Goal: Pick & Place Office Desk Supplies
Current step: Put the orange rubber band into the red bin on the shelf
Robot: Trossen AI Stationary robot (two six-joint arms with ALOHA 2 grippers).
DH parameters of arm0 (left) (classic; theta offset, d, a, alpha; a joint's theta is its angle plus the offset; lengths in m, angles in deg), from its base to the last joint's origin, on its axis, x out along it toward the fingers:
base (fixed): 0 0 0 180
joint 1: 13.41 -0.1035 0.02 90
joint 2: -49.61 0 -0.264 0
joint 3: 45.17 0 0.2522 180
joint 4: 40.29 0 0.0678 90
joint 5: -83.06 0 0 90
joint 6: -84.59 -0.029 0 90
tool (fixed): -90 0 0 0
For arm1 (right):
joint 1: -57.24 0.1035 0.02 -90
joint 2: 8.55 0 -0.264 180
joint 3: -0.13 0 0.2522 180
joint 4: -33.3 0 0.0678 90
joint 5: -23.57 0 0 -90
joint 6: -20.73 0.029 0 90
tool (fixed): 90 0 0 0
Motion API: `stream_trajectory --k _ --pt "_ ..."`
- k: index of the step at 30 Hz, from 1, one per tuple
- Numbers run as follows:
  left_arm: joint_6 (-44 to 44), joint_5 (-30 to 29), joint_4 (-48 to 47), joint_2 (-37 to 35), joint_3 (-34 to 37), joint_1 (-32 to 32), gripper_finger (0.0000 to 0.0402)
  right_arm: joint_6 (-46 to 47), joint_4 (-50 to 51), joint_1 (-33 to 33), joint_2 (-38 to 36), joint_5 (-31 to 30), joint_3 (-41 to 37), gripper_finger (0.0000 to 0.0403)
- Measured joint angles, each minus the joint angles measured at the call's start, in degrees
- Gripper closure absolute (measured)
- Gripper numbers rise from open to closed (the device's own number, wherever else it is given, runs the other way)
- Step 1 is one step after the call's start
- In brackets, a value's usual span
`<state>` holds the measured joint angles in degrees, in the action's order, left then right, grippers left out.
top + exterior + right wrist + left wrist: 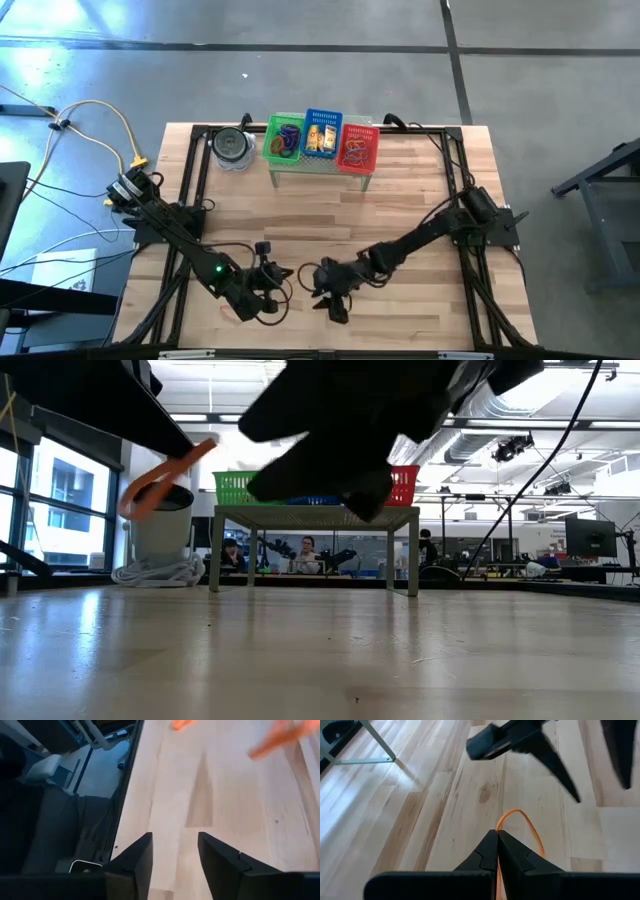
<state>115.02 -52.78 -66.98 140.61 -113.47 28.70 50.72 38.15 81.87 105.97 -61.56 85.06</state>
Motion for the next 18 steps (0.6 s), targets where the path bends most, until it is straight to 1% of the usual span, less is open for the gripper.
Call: stream_trajectory --k 2,6,10,15,18 --pt "1.08 -0.04 0.16 0.32 -0.04 0.00 0.0401 2.23 1.01 -1.15 0.00 0.42 0.01 0.0254" --pt "2.50 -0.13 0.26 1.00 -0.10 0.00 0.0401 5.23 3.87 -3.00 -0.02 -6.40 0.00 0.0260" --pt "3.97 -0.15 0.14 1.20 -0.10 -0.13 0.0401 6.68 0.11 -4.12 -0.02 -11.06 0.00 0.0265" --pt "4.53 -0.32 0.34 1.20 -0.10 -0.54 0.0401 7.26 -3.17 -3.98 -0.02 -13.18 0.00 0.0266" --pt "4.53 -0.13 0.08 1.20 -0.10 -0.89 0.0401 5.70 -3.89 -4.04 -0.02 -11.82 0.02 0.0266"
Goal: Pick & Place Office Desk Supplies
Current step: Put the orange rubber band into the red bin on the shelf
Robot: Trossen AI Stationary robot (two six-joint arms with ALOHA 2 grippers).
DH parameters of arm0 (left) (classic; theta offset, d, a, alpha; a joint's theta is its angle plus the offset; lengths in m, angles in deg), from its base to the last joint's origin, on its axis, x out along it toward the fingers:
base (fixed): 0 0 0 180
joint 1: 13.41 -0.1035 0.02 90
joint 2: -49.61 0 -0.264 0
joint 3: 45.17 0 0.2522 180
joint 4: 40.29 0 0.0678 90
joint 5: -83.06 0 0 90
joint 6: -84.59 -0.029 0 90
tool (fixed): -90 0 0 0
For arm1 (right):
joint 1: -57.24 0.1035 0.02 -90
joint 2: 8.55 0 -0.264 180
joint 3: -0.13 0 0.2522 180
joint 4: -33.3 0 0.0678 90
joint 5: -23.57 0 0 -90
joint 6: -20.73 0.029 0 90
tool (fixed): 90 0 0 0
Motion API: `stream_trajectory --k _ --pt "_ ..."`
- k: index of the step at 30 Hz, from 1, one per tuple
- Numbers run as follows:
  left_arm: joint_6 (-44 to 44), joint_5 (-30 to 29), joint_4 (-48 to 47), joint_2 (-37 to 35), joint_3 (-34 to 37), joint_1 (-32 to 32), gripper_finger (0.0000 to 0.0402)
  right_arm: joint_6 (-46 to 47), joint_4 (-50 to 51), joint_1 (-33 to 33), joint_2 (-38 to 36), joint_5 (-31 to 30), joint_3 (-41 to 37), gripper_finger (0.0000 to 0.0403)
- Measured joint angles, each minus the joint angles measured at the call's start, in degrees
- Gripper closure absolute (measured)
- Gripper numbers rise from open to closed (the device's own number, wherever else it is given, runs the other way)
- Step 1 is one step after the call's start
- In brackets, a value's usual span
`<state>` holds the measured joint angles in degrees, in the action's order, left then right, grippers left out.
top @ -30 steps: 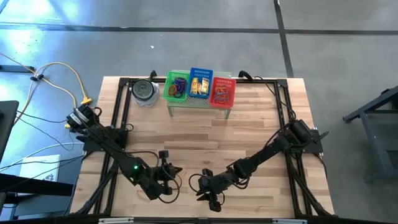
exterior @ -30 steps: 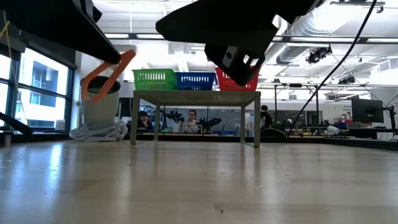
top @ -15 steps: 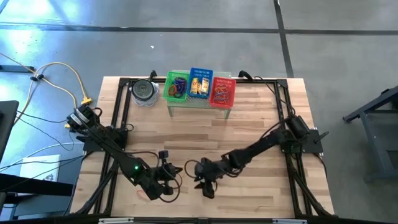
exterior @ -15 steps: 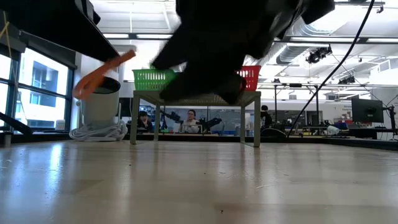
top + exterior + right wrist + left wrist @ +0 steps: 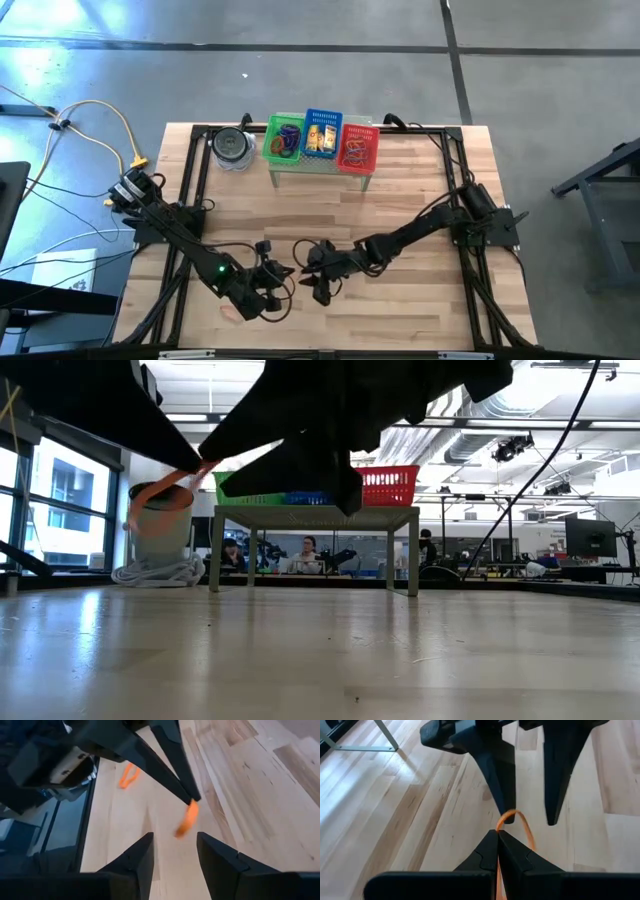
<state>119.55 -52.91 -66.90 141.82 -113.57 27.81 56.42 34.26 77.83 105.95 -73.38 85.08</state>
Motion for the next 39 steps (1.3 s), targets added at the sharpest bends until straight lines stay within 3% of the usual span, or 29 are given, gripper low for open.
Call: stream_trajectory --k 9,39 --pt "0.22 0.08 0.06 0.00 0.00 -0.38 0.0401 -3.98 -3.56 -0.35 0.00 -5.51 -0.02 0.0266" --pt "-3.86 0.49 1.37 -0.04 0.00 -2.54 0.0401 -7.32 -2.46 -0.34 0.33 -5.17 -0.01 0.0266"
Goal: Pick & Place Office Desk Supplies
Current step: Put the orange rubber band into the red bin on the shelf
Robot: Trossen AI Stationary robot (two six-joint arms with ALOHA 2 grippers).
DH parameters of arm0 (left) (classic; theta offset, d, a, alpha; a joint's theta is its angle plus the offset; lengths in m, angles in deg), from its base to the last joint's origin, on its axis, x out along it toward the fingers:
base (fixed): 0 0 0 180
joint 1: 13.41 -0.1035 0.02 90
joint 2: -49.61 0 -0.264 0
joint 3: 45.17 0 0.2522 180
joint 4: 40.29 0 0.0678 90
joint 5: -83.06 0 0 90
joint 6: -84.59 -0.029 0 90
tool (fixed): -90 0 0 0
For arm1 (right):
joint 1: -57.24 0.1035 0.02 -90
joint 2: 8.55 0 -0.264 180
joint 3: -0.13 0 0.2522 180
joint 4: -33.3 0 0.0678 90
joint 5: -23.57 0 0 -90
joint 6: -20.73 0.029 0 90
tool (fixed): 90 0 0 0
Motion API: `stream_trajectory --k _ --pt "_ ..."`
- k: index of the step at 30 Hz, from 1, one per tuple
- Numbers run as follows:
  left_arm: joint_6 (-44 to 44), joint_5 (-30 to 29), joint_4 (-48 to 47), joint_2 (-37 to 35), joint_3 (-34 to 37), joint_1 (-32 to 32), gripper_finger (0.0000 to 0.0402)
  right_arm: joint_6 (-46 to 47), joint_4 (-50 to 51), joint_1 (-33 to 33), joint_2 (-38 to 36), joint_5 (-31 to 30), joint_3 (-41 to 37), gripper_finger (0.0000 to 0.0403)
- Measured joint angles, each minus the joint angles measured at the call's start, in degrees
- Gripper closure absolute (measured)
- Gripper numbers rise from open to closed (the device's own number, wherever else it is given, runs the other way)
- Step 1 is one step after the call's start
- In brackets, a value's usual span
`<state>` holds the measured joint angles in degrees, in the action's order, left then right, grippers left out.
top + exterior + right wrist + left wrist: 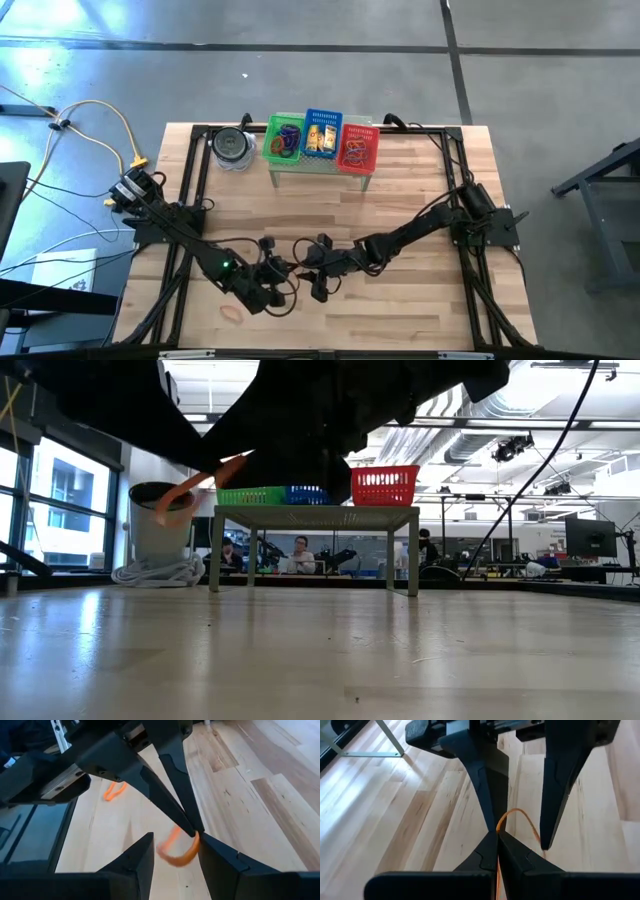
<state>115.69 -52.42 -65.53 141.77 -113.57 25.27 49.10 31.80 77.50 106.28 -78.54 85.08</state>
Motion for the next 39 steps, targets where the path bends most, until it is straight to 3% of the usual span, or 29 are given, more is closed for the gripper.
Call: stream_trajectory --k 15,19,27,39 --pt "-2.85 0.33 3.77 -0.04 0.00 -0.46 0.0401 1.38 1.78 0.49 0.04 0.10 0.01 0.0268" --pt "-2.85 1.27 4.35 -0.04 0.00 -0.84 0.0401 -0.26 1.80 0.70 0.04 -2.81 -0.01 0.0295" --pt "-3.25 1.80 4.59 -0.04 0.00 -0.81 0.0401 -2.79 1.85 1.99 0.04 -3.91 0.01 0.0394" --pt "-4.52 3.43 6.20 -0.04 0.00 -0.09 0.0388 -3.31 3.74 2.42 0.04 -3.98 -0.01 0.0400"
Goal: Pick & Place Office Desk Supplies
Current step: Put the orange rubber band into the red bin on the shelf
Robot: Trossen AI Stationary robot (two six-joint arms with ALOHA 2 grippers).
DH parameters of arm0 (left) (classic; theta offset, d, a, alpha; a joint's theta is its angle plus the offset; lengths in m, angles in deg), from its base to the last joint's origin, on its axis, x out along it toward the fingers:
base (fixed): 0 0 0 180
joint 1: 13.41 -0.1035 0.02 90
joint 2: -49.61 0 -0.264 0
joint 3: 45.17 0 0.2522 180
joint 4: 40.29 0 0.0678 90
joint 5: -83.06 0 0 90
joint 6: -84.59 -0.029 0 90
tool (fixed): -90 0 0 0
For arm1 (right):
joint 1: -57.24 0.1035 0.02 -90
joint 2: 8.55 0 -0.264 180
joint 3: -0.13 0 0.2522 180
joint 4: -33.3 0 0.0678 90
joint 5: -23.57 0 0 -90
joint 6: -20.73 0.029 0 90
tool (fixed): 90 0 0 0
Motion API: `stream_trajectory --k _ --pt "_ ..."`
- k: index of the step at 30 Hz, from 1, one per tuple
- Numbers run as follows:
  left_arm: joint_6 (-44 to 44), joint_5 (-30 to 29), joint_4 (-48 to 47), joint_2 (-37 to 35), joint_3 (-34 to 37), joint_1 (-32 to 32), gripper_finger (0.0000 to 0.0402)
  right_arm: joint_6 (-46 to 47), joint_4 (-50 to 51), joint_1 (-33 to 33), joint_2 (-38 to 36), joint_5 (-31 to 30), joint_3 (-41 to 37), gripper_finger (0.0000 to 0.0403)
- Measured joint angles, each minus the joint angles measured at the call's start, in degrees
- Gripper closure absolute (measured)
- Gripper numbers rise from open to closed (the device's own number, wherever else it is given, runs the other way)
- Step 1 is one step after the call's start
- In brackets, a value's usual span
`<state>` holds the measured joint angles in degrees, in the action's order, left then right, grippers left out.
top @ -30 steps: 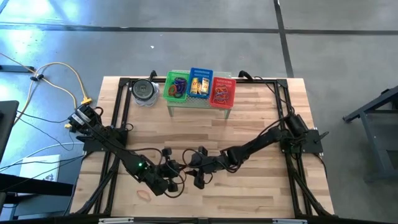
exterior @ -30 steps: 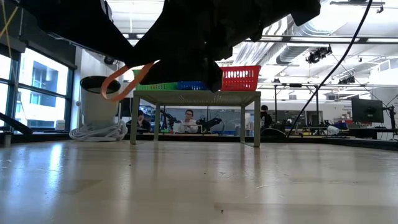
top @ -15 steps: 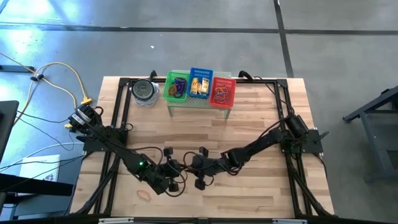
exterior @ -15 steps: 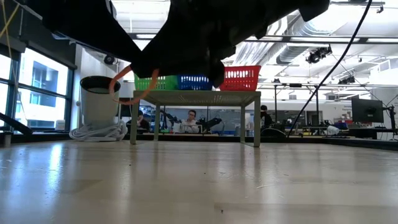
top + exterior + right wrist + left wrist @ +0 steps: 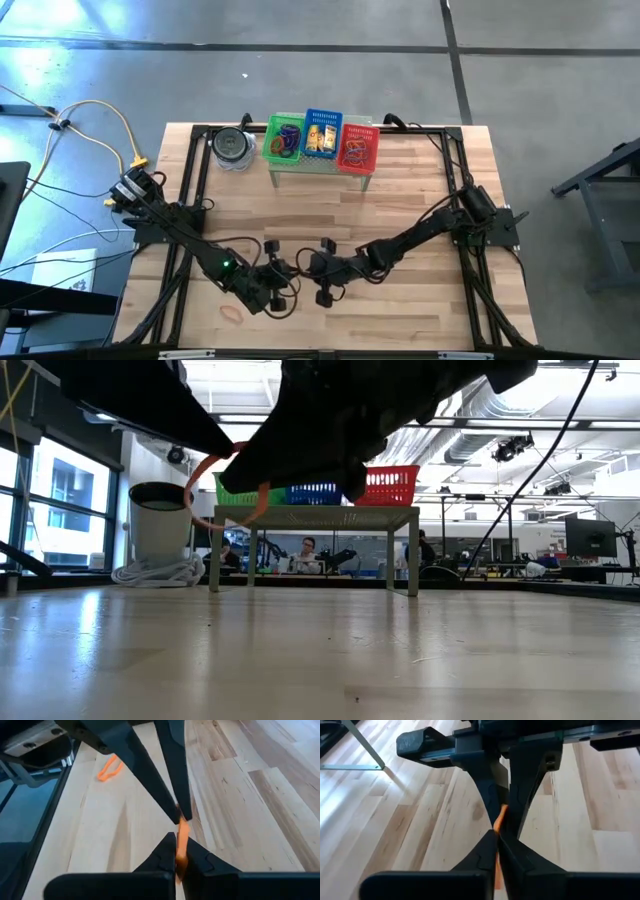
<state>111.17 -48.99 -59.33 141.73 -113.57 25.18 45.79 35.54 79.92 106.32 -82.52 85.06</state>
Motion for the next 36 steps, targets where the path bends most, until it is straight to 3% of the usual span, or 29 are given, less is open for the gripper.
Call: stream_trajectory --k 8,12,18,28,31,36 --pt "-4.08 -0.15 4.01 0.00 0.00 0.35 0.0295 -0.09 3.02 -0.04 0.00 -0.05 0.02 0.0400" --pt "-3.52 0.58 4.72 0.00 0.00 0.35 0.0249 -1.03 10.19 0.19 -0.44 -1.94 0.02 0.0400" --pt "4.35 4.30 4.75 0.00 0.00 0.35 0.0225 0.37 28.45 3.45 -8.79 -21.33 0.02 0.0400" --pt "8.39 7.83 5.42 0.00 0.00 0.35 0.0224 -5.57 41.64 4.60 -26.45 -47.34 0.00 0.0400" --pt "8.40 7.81 5.62 0.02 0.00 0.35 0.0224 -8.08 42.05 1.19 -31.97 -48.89 0.02 0.0400" --pt "8.40 7.81 5.57 0.02 0.00 0.35 0.0224 -11.51 41.55 -10.26 -37.10 -40.93 0.02 0.0400"
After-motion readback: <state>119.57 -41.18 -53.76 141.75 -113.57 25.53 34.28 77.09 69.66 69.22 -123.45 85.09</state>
